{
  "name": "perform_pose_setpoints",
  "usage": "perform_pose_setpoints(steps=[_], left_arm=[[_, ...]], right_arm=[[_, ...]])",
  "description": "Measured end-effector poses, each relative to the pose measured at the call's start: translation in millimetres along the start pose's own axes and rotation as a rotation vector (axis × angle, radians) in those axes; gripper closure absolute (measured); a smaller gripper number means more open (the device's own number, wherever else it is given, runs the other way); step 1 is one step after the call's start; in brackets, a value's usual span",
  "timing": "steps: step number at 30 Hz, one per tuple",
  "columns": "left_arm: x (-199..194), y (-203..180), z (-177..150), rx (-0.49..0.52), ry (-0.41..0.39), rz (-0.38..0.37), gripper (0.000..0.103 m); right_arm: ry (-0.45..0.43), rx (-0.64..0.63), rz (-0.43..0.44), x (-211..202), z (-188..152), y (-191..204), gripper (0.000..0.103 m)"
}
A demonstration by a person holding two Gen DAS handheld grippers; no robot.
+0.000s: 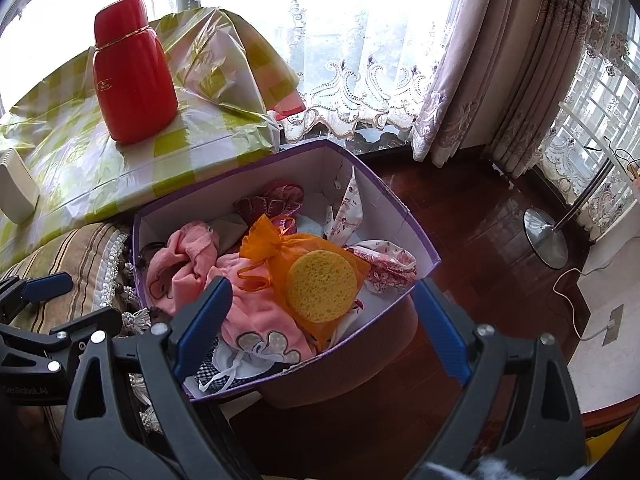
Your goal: Organize soft objects
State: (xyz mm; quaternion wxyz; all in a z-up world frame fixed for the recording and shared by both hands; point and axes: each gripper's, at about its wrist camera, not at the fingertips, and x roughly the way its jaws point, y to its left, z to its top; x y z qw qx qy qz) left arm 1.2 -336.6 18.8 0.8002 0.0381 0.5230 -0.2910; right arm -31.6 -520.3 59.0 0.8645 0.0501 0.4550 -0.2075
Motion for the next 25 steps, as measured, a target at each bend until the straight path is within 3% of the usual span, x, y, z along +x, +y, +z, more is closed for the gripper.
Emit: perform_pose_setpoints(steps=[25], left_arm=[[-1.6,-1.2,-0.7,0.035,-0.014,-0.003,0.005]], right_arm=[[0.003,0.012,-0.007,-0.2,-2.7,-2.8,0.010]])
